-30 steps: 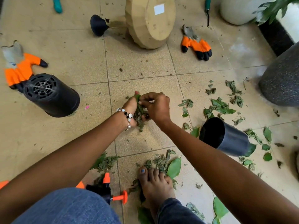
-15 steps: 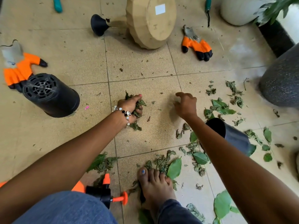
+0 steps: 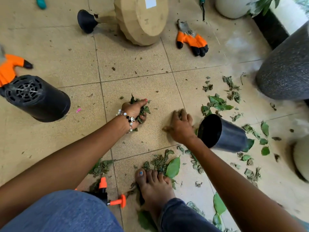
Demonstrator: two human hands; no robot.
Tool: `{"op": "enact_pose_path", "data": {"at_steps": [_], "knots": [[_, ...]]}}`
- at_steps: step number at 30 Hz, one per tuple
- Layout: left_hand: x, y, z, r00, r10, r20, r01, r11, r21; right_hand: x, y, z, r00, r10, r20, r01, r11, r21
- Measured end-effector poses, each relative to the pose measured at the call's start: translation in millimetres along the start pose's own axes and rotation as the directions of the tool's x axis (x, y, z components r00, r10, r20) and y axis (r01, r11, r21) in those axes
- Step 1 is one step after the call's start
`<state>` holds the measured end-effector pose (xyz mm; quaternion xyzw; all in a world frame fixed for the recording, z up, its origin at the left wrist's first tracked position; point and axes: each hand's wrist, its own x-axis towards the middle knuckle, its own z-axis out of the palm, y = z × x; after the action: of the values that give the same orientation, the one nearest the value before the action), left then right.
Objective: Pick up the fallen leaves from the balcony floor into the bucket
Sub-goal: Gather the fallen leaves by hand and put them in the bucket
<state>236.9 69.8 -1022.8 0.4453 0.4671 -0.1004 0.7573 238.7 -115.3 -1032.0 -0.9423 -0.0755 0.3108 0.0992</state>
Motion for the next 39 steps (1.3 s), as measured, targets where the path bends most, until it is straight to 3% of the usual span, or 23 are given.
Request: {"op": "enact_pose_path", "data": {"at_steps": [2,4,6,9,10,12,14,16,19,23,26,29,30,31,33,34,36,39], "knots": [[-2.5,-5.0,6.3,1.000,0.004,0.019,-0.005,1.000,0.021,-7.2,2.0,1.1,0.999,-0.013,0.049,0.014,1.000,-0.023],[-4.1,-9.3,11.5,1.000,0.012,0.028,-0.014,0.999,0.046,-13.4,7.7,6.4,0.994,-0.088,-0.064,0.078,0.986,-0.147],[-5.2,-11.8,14.9,0.999,0.019,0.039,-0.021,0.998,0.056,-15.6,15.8,12.8,0.941,-0.244,-0.233,0.191,0.954,-0.229],[-3.8,-14.1,13.0,0.998,0.026,0.054,-0.031,0.995,0.095,-14.3,24.2,11.4,0.916,-0.309,-0.257,0.247,0.937,-0.247],[-2.5,-14.4,10.6,0.998,0.025,0.060,-0.032,0.993,0.111,-12.5,23.7,8.0,0.914,-0.310,-0.264,0.262,0.944,-0.200],[-1.9,-14.2,4.4,0.996,0.007,0.094,-0.023,0.986,0.165,-12.5,12.3,-5.5,0.914,-0.250,-0.320,0.287,0.955,0.077],[-5.0,-11.8,0.0,0.988,-0.023,0.154,-0.013,0.974,0.228,-13.6,-9.8,-18.3,0.903,-0.178,-0.392,0.335,0.862,0.380],[-10.2,-5.5,-3.5,0.974,-0.048,0.222,-0.005,0.972,0.233,-11.4,-34.2,-25.0,0.899,-0.144,-0.413,0.375,0.738,0.560],[-15.0,11.0,-12.5,0.940,-0.077,0.331,0.022,0.986,0.167,-7.2,-66.4,-28.9,0.898,-0.139,-0.418,0.400,0.654,0.642],[-14.6,28.7,-34.3,0.926,-0.045,0.374,-0.002,0.992,0.124,0.5,-89.9,-26.0,0.853,-0.220,-0.474,0.490,0.650,0.581],[-6.3,30.8,-49.0,0.966,0.008,0.259,-0.012,1.000,0.015,6.0,-96.1,-18.1,0.803,-0.391,-0.449,0.584,0.667,0.464],[1.6,34.2,-61.4,0.993,0.024,0.112,-0.018,0.998,-0.057,3.5,-98.2,-5.5,0.868,-0.332,-0.369,0.491,0.464,0.738],[3.2,35.0,-65.1,0.997,0.025,0.068,-0.021,0.998,-0.056,3.1,-97.5,0.5,0.891,-0.294,-0.347,0.448,0.441,0.778],[5.3,35.0,-68.1,0.999,0.025,0.035,-0.024,0.999,-0.045,4.9,-95.8,7.2,0.892,-0.282,-0.352,0.451,0.512,0.731],[6.3,34.3,-71.6,0.999,0.030,-0.013,-0.030,0.999,-0.017,6.4,-89.8,25.8,0.806,-0.456,-0.376,0.582,0.725,0.369],[6.5,33.3,-72.6,0.999,0.026,-0.031,-0.026,1.000,-0.006,5.0,-87.1,36.8,0.723,-0.598,-0.347,0.668,0.733,0.128],[6.4,30.8,-73.3,0.999,0.012,-0.053,-0.012,1.000,0.002,1.2,-83.3,56.3,0.570,-0.786,-0.241,0.747,0.618,-0.246],[4.6,26.4,-68.4,0.999,0.003,-0.035,-0.002,0.999,0.038,-5.2,-78.9,59.7,0.544,-0.819,-0.185,0.728,0.570,-0.381]]}}
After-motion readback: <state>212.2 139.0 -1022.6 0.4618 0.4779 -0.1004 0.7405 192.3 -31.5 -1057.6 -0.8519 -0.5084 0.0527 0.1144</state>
